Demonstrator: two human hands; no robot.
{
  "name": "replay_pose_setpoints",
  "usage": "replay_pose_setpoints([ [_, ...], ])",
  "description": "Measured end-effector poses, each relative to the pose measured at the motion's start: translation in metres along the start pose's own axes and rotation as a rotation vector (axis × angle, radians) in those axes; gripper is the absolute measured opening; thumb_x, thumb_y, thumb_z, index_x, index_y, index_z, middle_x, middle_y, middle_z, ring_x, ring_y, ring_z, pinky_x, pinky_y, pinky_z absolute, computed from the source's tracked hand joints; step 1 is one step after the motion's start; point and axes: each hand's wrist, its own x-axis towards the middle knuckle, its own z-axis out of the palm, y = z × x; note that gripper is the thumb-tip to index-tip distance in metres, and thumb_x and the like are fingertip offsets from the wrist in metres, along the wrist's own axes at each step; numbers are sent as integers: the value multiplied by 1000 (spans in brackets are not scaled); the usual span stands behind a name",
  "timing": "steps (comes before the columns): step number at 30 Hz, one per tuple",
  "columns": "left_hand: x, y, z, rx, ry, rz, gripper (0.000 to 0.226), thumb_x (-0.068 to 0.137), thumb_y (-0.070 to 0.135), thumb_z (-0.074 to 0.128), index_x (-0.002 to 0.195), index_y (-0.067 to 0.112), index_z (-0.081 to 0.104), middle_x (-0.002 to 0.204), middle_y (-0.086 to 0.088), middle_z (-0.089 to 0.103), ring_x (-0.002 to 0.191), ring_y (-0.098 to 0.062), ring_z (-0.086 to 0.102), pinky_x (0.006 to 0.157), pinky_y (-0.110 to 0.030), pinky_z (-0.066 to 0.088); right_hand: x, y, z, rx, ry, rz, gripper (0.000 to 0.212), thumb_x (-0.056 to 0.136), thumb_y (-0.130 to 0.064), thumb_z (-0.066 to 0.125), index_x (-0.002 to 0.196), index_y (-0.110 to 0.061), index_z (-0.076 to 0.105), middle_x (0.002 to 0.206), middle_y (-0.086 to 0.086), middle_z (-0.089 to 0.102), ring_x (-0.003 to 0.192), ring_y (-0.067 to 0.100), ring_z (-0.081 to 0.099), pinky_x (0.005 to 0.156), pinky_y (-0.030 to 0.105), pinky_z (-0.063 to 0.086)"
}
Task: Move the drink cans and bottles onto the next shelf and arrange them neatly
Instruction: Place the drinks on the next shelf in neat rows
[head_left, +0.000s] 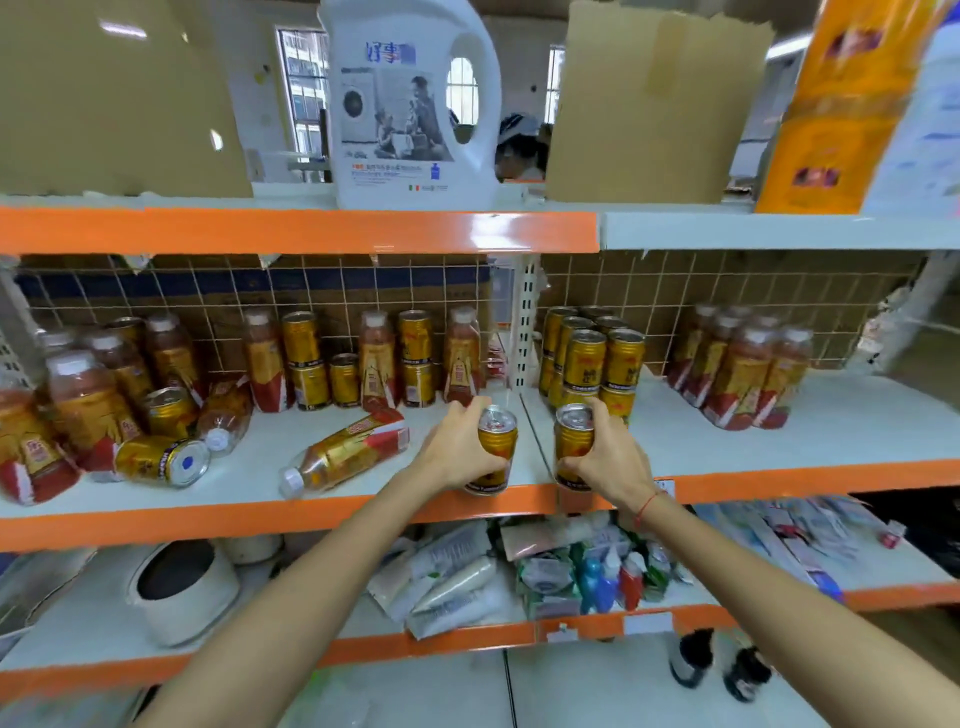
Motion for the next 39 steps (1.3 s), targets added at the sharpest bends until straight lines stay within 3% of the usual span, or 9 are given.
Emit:
replay_pose_setpoints([
  [8, 29, 89, 63, -94, 33, 38, 80, 64, 31, 82, 132, 23, 40, 125, -8, 44, 114, -26, 50, 96, -43, 48, 9, 95, -71, 77, -7, 11, 75, 64, -27, 80, 125, -20, 37, 118, 10, 55, 102, 30, 56, 79, 38, 49],
  [12, 45, 127, 99, -130, 42, 33, 75, 64, 28, 82, 127, 24, 41, 120, -8, 49, 109, -26, 54, 94, -44, 49, 24, 135, -100, 75, -1, -30, 77, 66, -25, 80, 128, -16, 36, 117, 11, 53, 103, 30, 55, 81, 40, 49],
  [16, 53, 148, 119, -142, 102, 8, 74, 64, 25, 82, 127, 22, 43, 115, -4, 46, 107, -23, 52, 93, -35, 47, 38, 156, -113, 91, -33, -53, 82, 64, -27, 81, 131, -16, 35, 118, 10, 55, 103, 29, 56, 82, 41, 50],
  [21, 62, 155, 124, -120, 127, -23, 75, 64, 23, 82, 127, 20, 42, 115, -4, 48, 102, -19, 53, 84, -28, 46, 50, 168, -105, 134, -69, -86, 78, 64, -28, 82, 126, -15, 38, 120, 10, 54, 106, 30, 55, 85, 42, 49],
  [29, 83, 139, 119, -93, 111, -77, 82, 66, 22, 81, 136, 20, 37, 123, -9, 44, 109, -26, 52, 93, -34, 47, 74, 167, -82, 180, -102, -75, 76, 63, -30, 82, 123, -19, 37, 118, 8, 55, 106, 27, 56, 86, 41, 49],
  [36, 99, 117, 126, -100, 38, -85, 83, 65, 22, 82, 135, 23, 38, 122, -12, 45, 111, -29, 51, 98, -40, 47, 90, 163, -53, 179, -134, -31, 92, 66, -24, 83, 140, -16, 28, 131, 12, 48, 117, 29, 51, 96, 37, 45],
  [39, 106, 108, 130, -96, 27, -69, 83, 64, 23, 83, 134, 23, 38, 122, -13, 48, 113, -28, 51, 99, -37, 46, 96, 162, -43, 181, -137, -16, 87, 65, -20, 83, 135, -17, 31, 126, 14, 50, 112, 29, 54, 92, 36, 47],
])
